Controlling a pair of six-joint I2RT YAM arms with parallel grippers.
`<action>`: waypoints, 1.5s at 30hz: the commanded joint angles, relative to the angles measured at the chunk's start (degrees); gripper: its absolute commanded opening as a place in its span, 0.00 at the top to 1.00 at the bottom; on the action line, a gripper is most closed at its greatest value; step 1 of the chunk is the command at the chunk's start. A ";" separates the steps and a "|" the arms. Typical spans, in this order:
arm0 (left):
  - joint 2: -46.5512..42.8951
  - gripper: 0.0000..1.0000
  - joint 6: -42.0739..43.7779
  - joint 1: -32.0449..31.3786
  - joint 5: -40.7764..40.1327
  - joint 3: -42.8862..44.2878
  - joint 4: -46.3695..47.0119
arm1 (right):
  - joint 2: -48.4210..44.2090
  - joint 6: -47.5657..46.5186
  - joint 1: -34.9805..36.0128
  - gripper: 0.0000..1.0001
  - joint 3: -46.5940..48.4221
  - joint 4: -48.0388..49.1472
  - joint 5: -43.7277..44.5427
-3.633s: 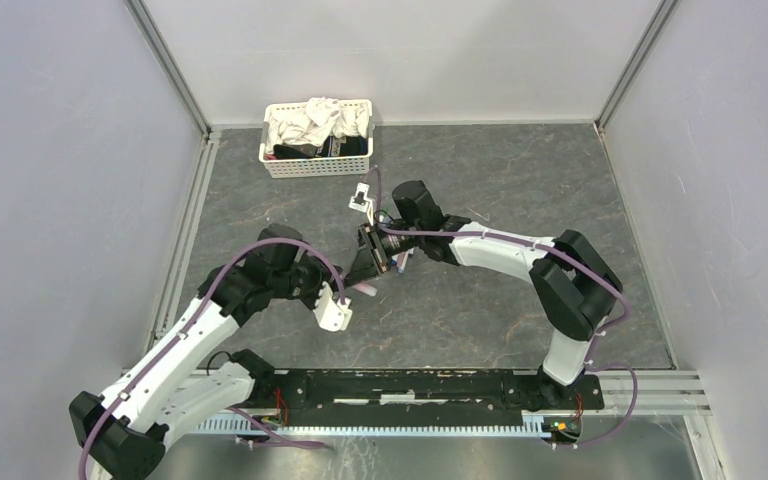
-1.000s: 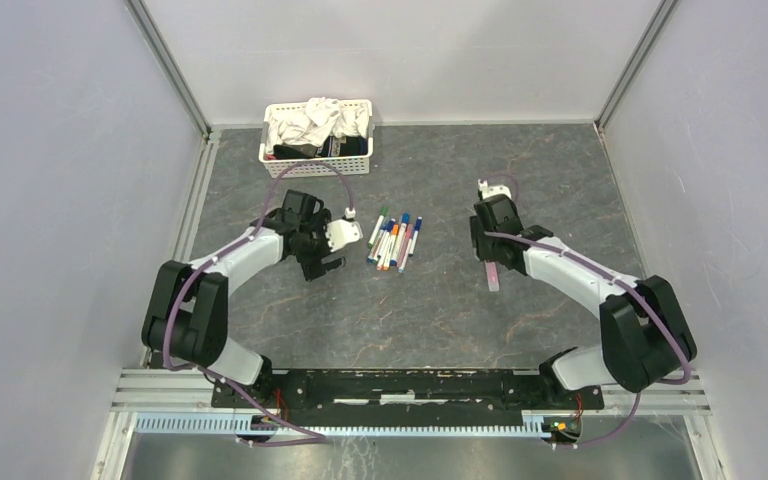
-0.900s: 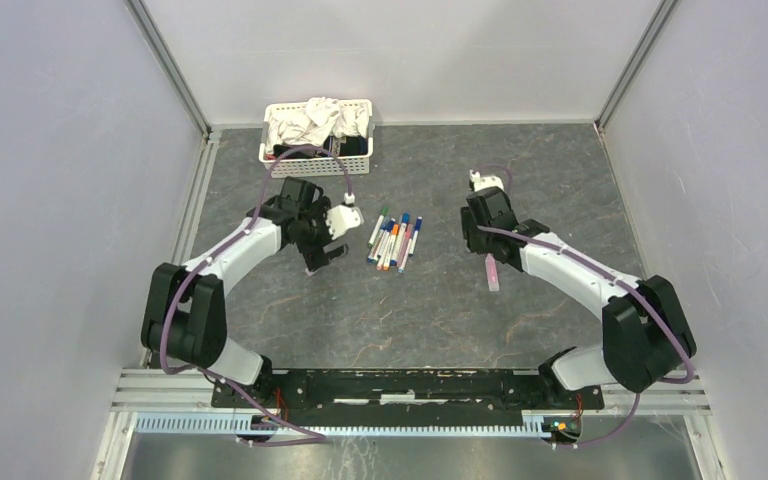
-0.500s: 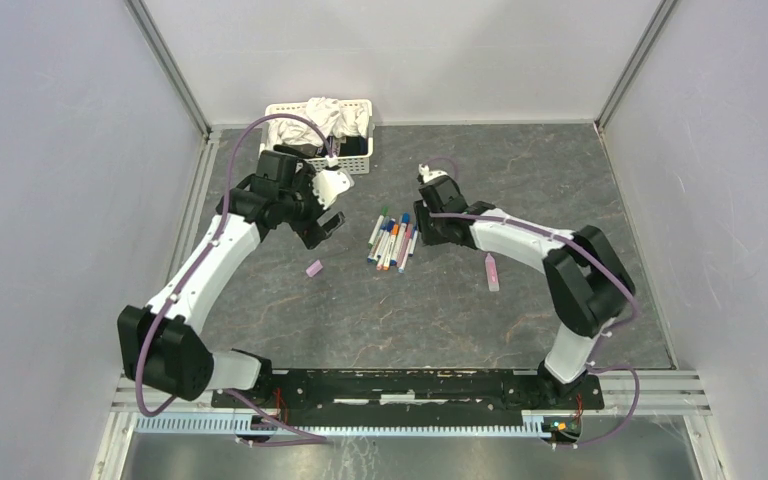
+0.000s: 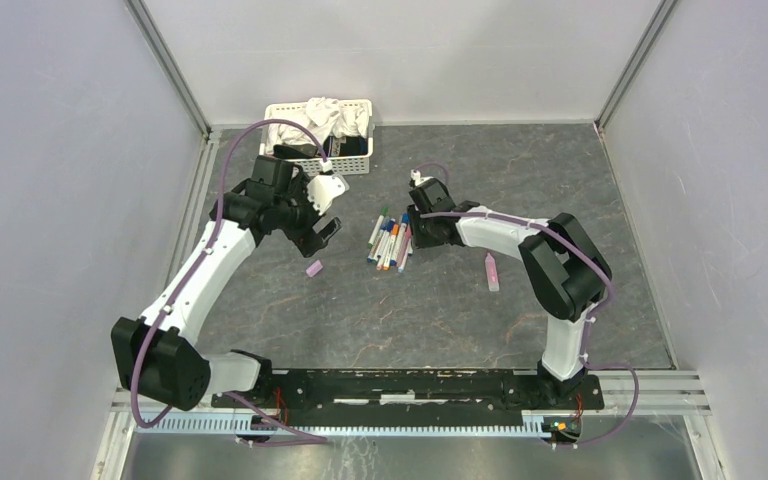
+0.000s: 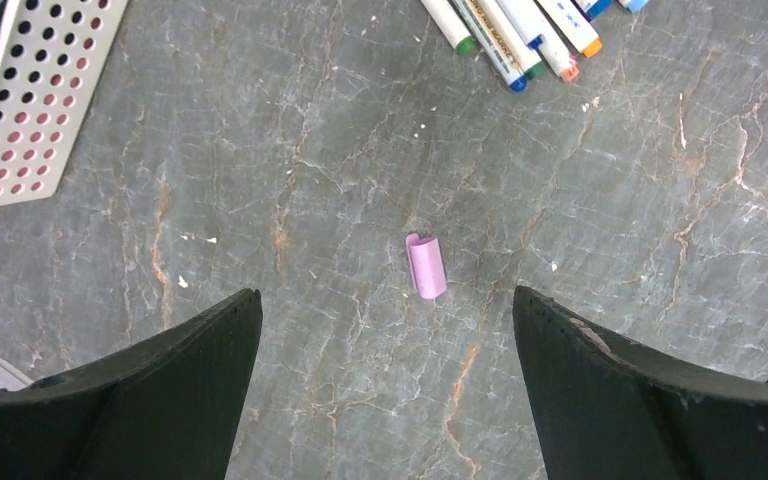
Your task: Open the pen caps
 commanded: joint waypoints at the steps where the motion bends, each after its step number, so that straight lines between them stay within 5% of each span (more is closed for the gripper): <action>1: -1.12 0.00 -2.44 0.27 0.03 -0.70 -1.69 | 1.72 0.99 0.19 0.64 3.29 1.14 2.04; 45: -0.74 0.00 -1.99 0.27 -0.71 -1.72 -2.97 | 8.14 -1.76 -1.81 0.75 9.43 -5.61 8.85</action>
